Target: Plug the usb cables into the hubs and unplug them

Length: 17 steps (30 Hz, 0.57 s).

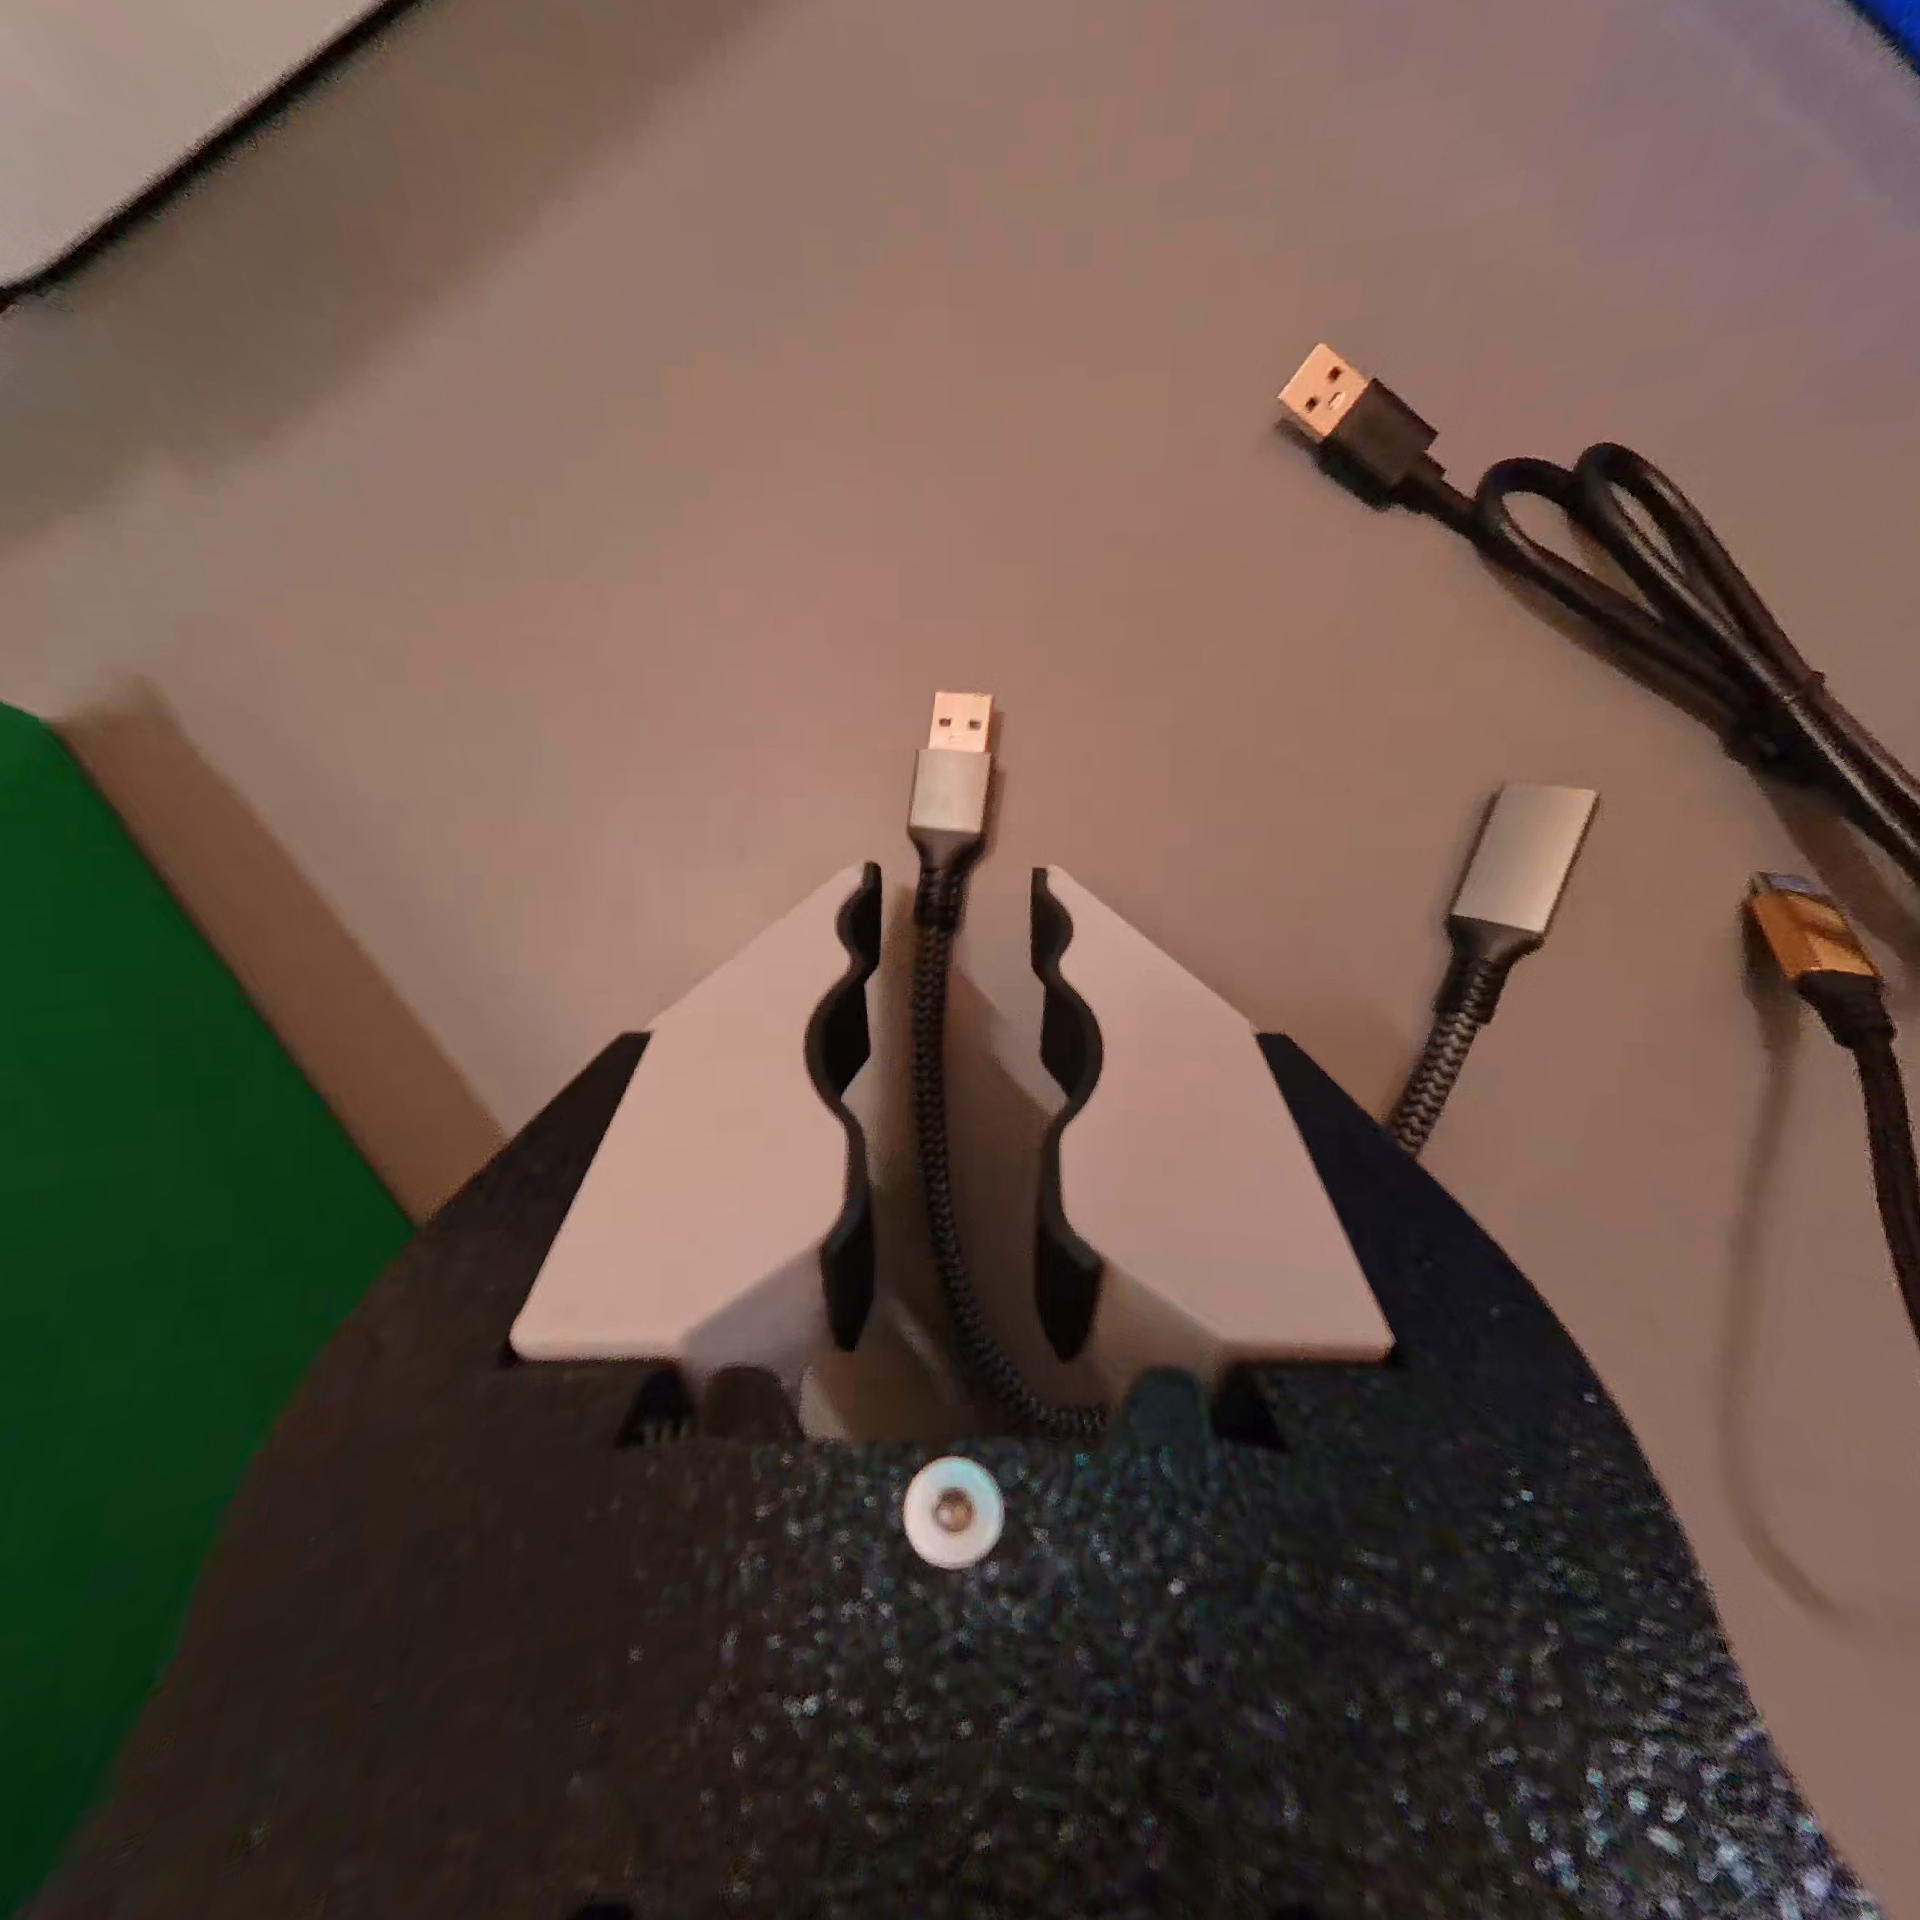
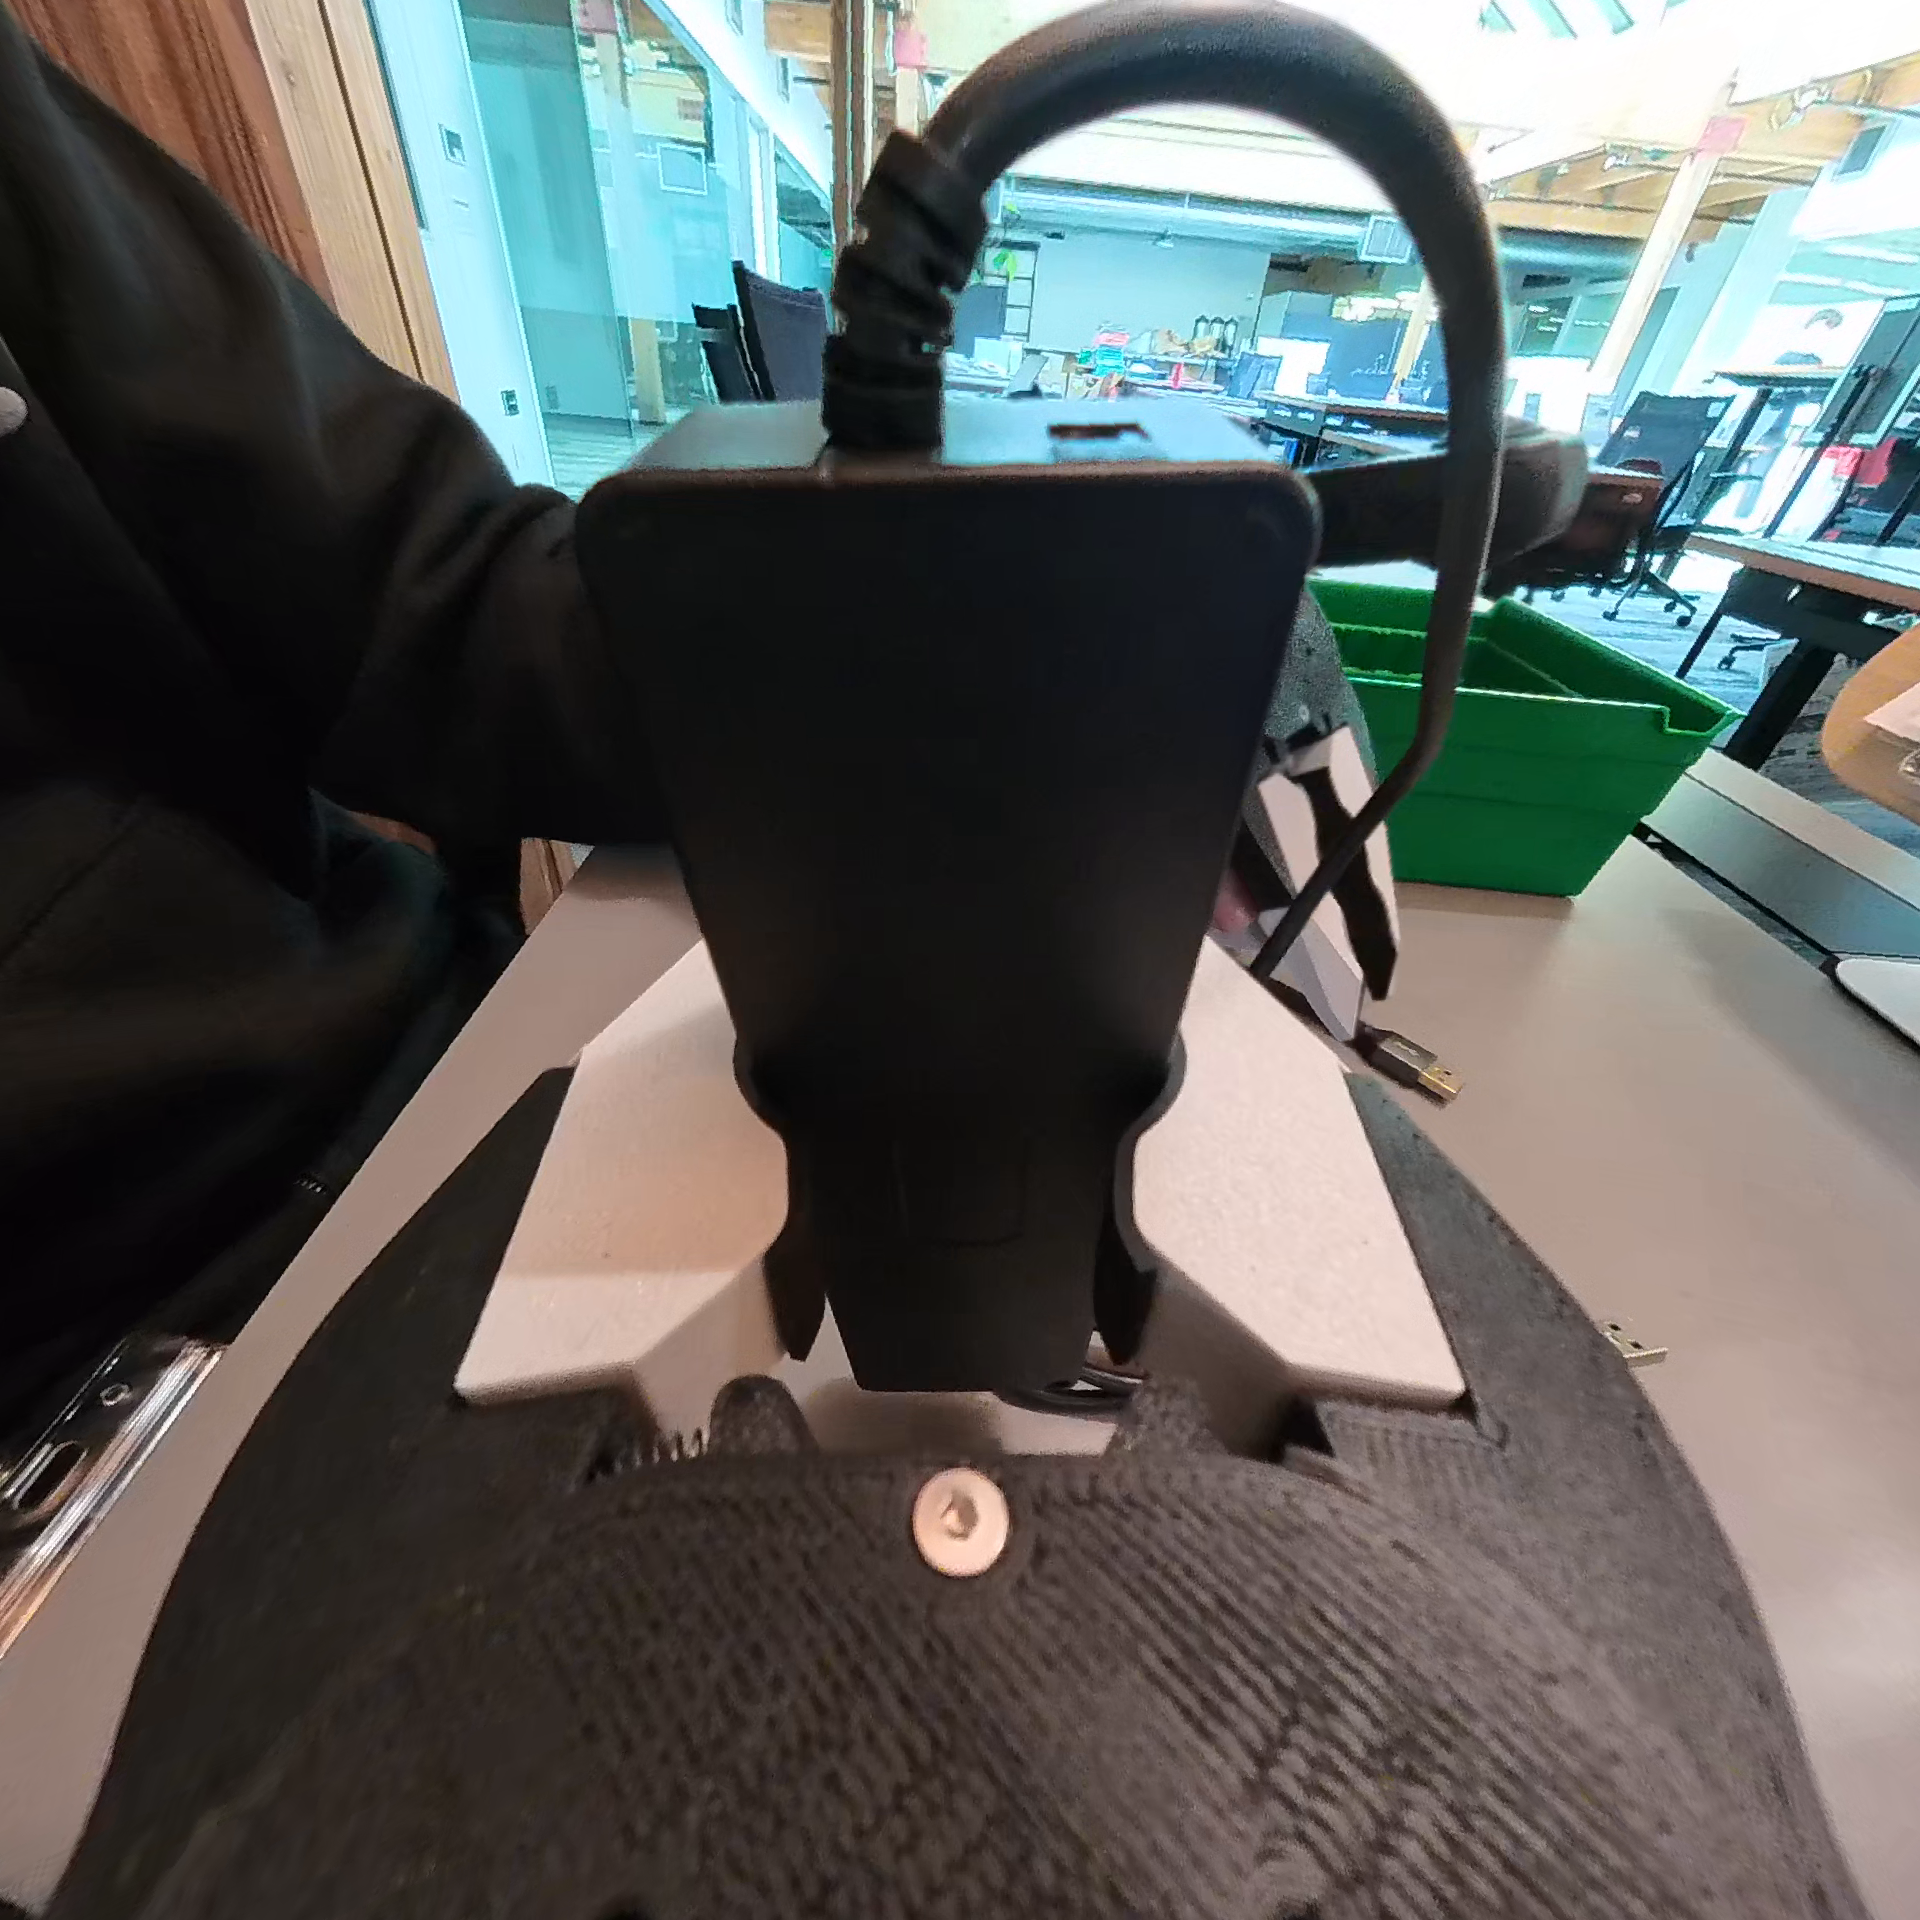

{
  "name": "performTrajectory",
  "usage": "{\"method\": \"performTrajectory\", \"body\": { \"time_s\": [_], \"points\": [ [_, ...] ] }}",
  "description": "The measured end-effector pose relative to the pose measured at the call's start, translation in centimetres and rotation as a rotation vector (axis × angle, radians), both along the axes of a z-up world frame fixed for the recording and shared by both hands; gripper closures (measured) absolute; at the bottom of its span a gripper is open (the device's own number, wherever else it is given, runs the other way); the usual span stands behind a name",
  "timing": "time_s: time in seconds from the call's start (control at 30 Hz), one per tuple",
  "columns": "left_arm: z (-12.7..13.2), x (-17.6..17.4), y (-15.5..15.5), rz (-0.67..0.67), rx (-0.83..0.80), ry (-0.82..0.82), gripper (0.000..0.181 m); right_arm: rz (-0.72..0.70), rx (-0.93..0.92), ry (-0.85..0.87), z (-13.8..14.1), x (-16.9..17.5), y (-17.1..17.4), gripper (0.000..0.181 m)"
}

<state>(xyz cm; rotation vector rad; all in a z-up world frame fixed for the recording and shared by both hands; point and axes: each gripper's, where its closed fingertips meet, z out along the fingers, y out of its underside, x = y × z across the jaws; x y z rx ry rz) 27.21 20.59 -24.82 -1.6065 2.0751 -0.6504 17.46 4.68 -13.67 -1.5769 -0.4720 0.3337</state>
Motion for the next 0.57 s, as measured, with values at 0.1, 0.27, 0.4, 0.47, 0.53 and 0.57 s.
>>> {"method": "performTrajectory", "body": {
  "time_s": [0.1,0.27,0.4,0.47,0.53,0.57],
  "points": [
    [-1.0,-0.3,0.5,0.027,-0.020,0.020,0.150,0.005,0.000,0.004,0.0,-0.1,0.0,0.120],
    [-1.3,0.4,-0.3,-0.038,-0.067,-0.103,0.174,0.006,-0.007,0.002,-0.2,-0.1,0.0,0.120],
    [-1.2,-0.1,-1.0,-0.108,-0.012,-0.116,0.175,-0.001,0.001,0.011,0.0,0.1,0.0,0.120],
    [-0.5,-0.8,-1.3,-0.141,0.058,-0.104,0.175,0.000,-0.001,0.018,0.0,0.1,0.0,0.120],
    [1.4,-1.7,-2.2,-0.197,0.091,-0.093,0.175,-0.001,-0.006,0.018,-0.1,0.1,-0.1,0.120],
    [2.5,-2.3,-2.6,-0.228,0.113,-0.080,0.175,-0.001,-0.008,0.016,-0.1,0.2,-0.1,0.120]
  ]
}}
